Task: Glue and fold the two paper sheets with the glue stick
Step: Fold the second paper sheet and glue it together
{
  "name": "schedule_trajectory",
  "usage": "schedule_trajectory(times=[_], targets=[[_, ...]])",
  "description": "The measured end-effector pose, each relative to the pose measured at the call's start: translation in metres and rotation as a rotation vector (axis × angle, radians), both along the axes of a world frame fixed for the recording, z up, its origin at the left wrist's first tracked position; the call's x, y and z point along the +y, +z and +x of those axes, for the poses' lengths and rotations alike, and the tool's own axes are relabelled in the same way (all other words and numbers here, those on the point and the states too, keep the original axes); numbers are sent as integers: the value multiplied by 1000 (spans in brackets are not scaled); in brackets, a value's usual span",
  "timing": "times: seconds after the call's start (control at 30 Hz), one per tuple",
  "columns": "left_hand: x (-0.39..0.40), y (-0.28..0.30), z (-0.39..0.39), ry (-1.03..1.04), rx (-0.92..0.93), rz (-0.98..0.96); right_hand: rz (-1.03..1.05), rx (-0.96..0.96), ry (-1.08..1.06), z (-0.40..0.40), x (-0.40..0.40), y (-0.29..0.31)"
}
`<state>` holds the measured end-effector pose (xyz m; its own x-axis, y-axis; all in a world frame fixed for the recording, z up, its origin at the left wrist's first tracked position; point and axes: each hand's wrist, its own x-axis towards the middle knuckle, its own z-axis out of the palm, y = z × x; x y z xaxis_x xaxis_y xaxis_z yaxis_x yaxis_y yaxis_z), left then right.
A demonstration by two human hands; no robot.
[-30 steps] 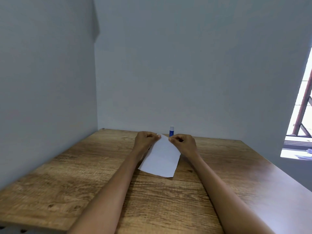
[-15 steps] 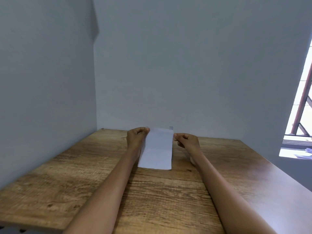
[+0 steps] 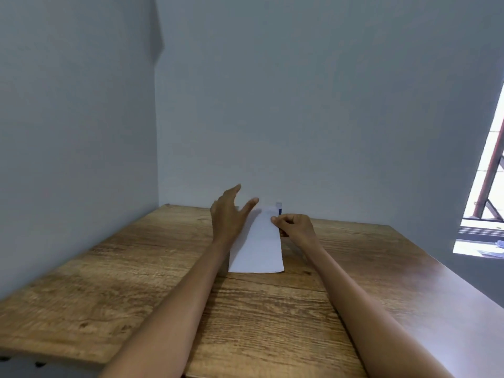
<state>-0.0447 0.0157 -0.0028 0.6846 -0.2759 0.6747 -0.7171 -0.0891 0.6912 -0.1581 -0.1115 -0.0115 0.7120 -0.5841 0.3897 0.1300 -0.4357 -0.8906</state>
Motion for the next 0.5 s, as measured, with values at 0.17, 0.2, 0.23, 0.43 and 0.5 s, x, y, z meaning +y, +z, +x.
schedule_trajectory(times=[0.17,0.2,0.23,0.43,0.5], targets=[[0,2,-6,18,-228,283,-209,26,60,3,18,3],[1,3,-7,-14,-199,264,-213,31,62,2,20,4],[2,4,-7,-38,-160,238,-202,37,62,2,20,4],[15,10,4,103,168,20,-108,130,98,1,12,4],[20,9,8,155,250,-48,-92,160,116,-2,8,2]])
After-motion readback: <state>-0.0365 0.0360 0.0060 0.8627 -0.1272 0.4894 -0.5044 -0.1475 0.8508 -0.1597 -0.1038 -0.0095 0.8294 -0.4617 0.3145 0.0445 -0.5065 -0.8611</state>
